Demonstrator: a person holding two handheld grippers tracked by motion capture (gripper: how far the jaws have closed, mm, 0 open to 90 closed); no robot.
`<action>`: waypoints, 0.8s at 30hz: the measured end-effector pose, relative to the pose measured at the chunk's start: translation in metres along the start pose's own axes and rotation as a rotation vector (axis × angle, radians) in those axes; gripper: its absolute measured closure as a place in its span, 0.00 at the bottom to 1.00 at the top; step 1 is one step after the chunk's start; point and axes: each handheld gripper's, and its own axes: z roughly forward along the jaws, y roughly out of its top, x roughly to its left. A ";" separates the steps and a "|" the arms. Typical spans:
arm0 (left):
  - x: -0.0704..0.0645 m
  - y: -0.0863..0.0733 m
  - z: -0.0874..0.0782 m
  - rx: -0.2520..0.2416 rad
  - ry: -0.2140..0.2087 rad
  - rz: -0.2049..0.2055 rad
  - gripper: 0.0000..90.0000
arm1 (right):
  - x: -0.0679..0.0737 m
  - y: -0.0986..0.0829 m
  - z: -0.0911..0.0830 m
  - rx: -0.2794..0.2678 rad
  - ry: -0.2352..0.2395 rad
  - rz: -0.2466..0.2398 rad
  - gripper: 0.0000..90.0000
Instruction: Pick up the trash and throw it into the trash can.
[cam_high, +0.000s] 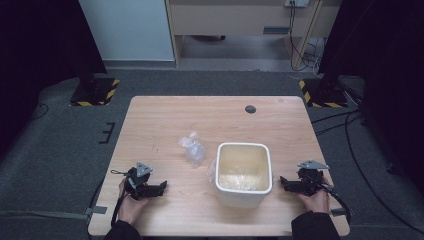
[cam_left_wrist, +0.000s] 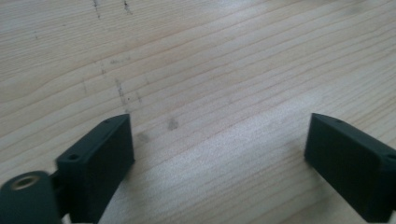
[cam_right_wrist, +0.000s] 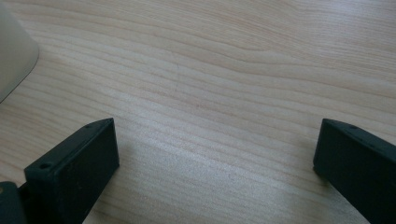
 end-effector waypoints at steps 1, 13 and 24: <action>0.000 0.000 -0.001 0.001 0.001 0.004 0.12 | 0.000 0.000 0.000 -0.001 0.001 -0.003 0.00; -0.006 0.007 -0.027 -0.148 0.006 -0.021 0.15 | 0.000 0.000 0.000 -0.001 0.001 -0.002 0.00; -0.022 0.010 -0.043 -0.226 -0.009 -0.006 0.14 | 0.000 0.000 0.000 -0.001 0.001 -0.002 0.00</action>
